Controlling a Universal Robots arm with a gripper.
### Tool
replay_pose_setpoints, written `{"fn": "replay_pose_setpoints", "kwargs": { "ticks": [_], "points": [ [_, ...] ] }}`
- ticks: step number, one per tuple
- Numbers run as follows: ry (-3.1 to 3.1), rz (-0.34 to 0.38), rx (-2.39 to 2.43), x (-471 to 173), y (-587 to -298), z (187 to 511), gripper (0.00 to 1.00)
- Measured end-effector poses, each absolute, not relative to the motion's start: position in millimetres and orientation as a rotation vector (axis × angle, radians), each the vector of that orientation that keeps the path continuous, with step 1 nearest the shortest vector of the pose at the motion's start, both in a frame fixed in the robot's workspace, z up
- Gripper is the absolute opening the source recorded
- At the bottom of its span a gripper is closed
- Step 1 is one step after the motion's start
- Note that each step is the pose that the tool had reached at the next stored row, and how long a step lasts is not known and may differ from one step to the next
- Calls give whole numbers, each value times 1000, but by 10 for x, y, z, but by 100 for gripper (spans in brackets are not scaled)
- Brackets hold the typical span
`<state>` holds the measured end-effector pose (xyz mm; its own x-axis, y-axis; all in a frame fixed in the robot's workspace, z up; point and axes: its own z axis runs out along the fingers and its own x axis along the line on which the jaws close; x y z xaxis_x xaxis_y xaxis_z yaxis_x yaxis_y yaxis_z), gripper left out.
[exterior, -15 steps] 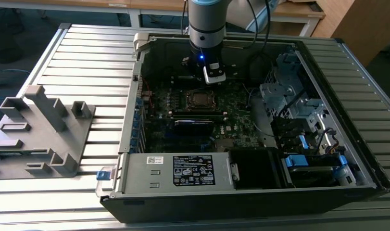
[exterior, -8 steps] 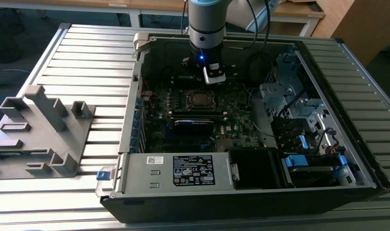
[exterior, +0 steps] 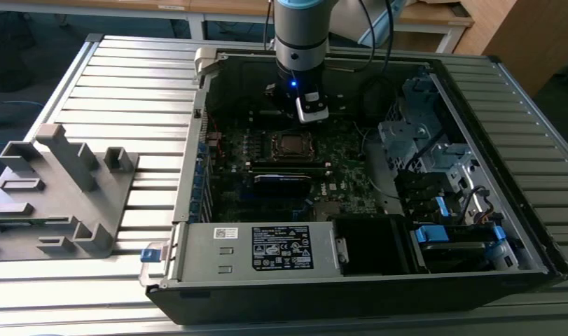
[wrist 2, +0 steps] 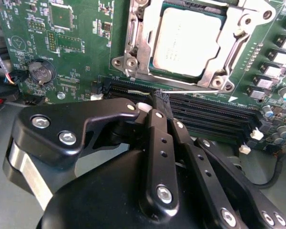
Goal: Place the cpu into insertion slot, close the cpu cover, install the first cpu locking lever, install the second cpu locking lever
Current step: 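Install the first cpu locking lever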
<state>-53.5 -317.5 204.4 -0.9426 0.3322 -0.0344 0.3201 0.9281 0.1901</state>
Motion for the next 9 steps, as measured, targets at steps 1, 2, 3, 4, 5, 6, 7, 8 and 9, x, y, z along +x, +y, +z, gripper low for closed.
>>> {"fn": "replay_pose_setpoints", "kwargs": {
  "ticks": [1,2,3,4,5,6,7,8,9],
  "points": [
    [3020,281,511,-536,-3176,2041,10],
    [3020,280,511,-535,-3176,2039,10],
    [3020,280,511,-535,-3176,2038,10],
    [3020,280,512,-535,-3176,2038,10],
    [3020,280,511,-535,-3176,2038,10],
    [3020,280,511,-535,-3176,2038,10],
    [3020,280,511,-535,-3176,2037,10],
    [3020,280,511,-535,-3176,2037,10],
    [3020,280,511,-531,-3176,2036,10]
  ]
}}
